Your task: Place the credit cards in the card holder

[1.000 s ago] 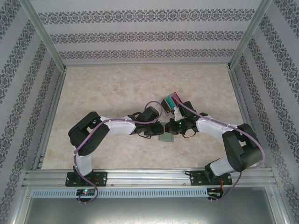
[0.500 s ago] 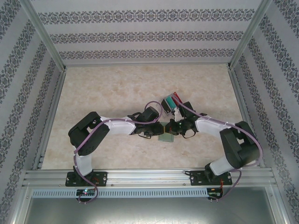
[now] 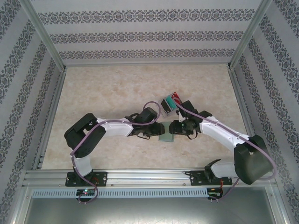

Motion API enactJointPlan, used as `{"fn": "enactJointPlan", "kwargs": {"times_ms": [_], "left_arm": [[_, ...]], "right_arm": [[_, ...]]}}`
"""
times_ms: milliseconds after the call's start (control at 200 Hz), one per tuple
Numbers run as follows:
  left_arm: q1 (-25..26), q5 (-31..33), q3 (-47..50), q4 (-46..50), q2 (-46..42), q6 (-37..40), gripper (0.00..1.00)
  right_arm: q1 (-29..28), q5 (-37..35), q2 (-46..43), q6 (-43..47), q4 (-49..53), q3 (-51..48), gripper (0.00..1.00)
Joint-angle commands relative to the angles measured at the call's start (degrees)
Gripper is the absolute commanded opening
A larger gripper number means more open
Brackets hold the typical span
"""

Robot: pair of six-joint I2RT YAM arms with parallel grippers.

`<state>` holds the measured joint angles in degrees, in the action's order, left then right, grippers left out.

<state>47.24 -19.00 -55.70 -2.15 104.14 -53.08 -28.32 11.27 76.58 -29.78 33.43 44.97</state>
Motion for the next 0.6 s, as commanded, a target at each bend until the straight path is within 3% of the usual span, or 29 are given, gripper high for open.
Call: {"fn": "enactJointPlan", "kwargs": {"times_ms": [0, 180, 290, 600], "left_arm": [[0.0, 2.6, 1.3, 0.2, -2.8, 0.8, 0.46], [-0.7, 2.8, 2.8, -0.5, -3.4, 0.3, 0.44], [-0.8, 2.5, 3.0, -0.7, -3.2, 0.4, 0.44], [-0.9, 1.7, 3.1, -1.0, -2.8, 0.3, 0.44]], "right_arm": [[-1.9, -6.3, 1.8, -0.1, 4.0, 3.3, 0.46], [-3.6, -8.5, 6.3, -0.9, 5.5, 6.2, 0.46], [-4.7, -9.5, 8.2, -1.3, 6.7, 7.4, 0.4], [-5.2, -12.6, 6.4, -2.2, 8.1, 7.0, 0.09]]}}
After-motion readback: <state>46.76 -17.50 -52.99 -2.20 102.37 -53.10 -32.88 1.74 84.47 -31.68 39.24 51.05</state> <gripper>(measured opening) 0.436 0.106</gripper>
